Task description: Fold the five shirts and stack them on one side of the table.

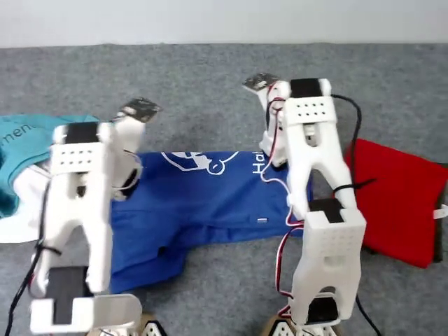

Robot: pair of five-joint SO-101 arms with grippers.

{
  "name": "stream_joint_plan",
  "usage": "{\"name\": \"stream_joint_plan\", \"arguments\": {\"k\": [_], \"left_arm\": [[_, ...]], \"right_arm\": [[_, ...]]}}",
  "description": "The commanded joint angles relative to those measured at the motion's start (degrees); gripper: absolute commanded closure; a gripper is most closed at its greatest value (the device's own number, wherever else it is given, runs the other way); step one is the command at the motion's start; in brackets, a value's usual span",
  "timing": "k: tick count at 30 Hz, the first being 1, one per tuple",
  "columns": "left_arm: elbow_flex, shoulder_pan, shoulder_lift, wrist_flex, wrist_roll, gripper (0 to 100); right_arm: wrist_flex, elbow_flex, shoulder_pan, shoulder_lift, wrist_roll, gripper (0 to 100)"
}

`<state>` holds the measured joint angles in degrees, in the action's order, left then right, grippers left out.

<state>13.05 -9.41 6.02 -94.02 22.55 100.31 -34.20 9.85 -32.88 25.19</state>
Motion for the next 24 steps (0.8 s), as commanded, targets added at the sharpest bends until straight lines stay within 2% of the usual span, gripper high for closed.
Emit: {"name": "stream_joint_plan", "arguments": {"k": [1,6,12,16,20,24], "left_arm": [[-0.3,-4.7,6.7,-1.8,0.4,99],[-0.3,-7.7,11.3,-6.0,0.5,99],[-0.3,-10.7,13.9,-6.2,0.2,99],[-0.3,-12.2,14.3,-6.2,0.2,99],[-0.3,-14.8,14.7,-6.2,0.2,99],[-0.3,-17.2,14.8,-6.3,0.4,99]], "right_arm": [[2.7,2.7,2.5,4.8,-1.8,98.3],[2.4,14.2,5.8,10.8,-1.8,98.3],[-1.1,25.1,6.0,11.7,-1.8,98.3],[-5.9,34.1,3.0,11.7,-1.5,98.3],[-10.4,42.5,-1.7,11.9,2.3,98.3],[-10.2,43.6,-7.0,12.5,3.9,98.3]]}}
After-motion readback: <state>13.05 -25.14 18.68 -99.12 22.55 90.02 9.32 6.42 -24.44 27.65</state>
